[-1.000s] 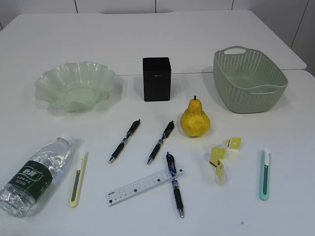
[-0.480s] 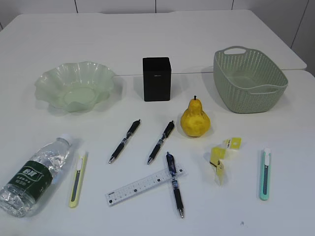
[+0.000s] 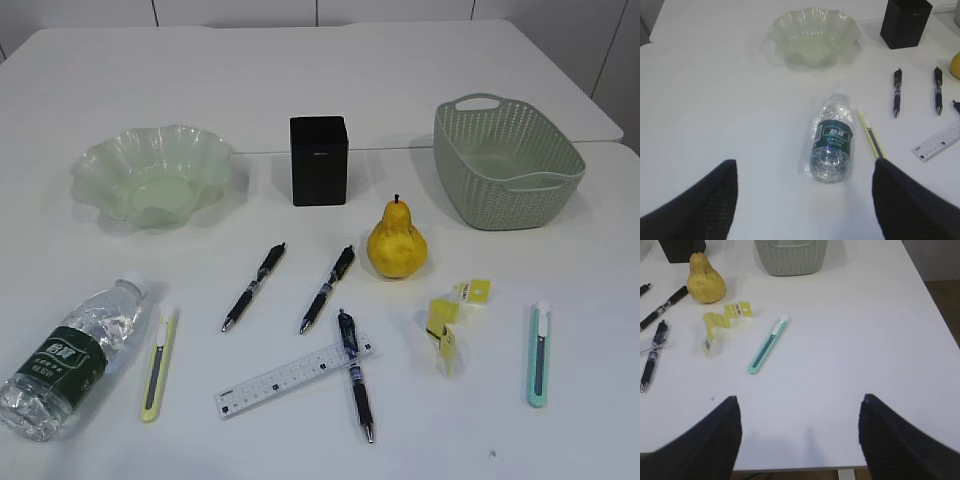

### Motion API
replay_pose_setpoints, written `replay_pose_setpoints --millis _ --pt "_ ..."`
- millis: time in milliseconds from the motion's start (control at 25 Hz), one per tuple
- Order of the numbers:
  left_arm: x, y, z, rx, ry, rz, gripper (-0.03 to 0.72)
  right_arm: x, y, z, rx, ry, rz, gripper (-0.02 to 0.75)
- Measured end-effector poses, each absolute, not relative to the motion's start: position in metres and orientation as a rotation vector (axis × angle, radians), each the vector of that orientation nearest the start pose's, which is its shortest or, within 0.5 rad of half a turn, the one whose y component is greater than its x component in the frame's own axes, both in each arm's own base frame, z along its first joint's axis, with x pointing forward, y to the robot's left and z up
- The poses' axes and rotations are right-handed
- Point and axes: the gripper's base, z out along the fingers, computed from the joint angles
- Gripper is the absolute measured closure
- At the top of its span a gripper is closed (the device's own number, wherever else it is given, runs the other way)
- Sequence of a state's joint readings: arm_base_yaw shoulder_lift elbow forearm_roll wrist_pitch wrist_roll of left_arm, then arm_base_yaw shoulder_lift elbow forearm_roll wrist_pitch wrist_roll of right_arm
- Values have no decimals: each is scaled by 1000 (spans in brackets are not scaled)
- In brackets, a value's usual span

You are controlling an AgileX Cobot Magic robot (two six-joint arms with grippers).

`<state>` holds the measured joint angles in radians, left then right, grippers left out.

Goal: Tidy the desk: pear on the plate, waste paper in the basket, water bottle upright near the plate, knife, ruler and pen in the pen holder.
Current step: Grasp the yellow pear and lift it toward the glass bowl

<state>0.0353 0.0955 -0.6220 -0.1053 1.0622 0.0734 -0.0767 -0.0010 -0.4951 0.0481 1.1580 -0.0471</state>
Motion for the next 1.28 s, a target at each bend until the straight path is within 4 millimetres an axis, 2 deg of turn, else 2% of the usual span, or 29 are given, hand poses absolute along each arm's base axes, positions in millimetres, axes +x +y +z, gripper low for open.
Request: replay_pose_setpoints --millis 120,280,440,640,1040,1120,1280 --pt "6 -8 323 42 2028 -57 96 -1 4 271 34 2195 -5 169" --pt "24 -7 329 36 2060 -59 96 9 4 284 64 2223 16 169" --pt "46 -6 333 25 2062 -59 113 28 2 302 102 2252 33 169" --pt "67 -5 335 14 2059 -57 150 53 1 312 127 2321 60 169" --pt "96 -4 329 7 2167 -62 160 123 -2 326 170 2536 74 169" --pt "102 -3 334 8 2185 -64 161 136 -3 328 173 2565 74 169" --pt "117 -3 358 13 2210 -67 161 167 -6 321 140 2633 42 169"
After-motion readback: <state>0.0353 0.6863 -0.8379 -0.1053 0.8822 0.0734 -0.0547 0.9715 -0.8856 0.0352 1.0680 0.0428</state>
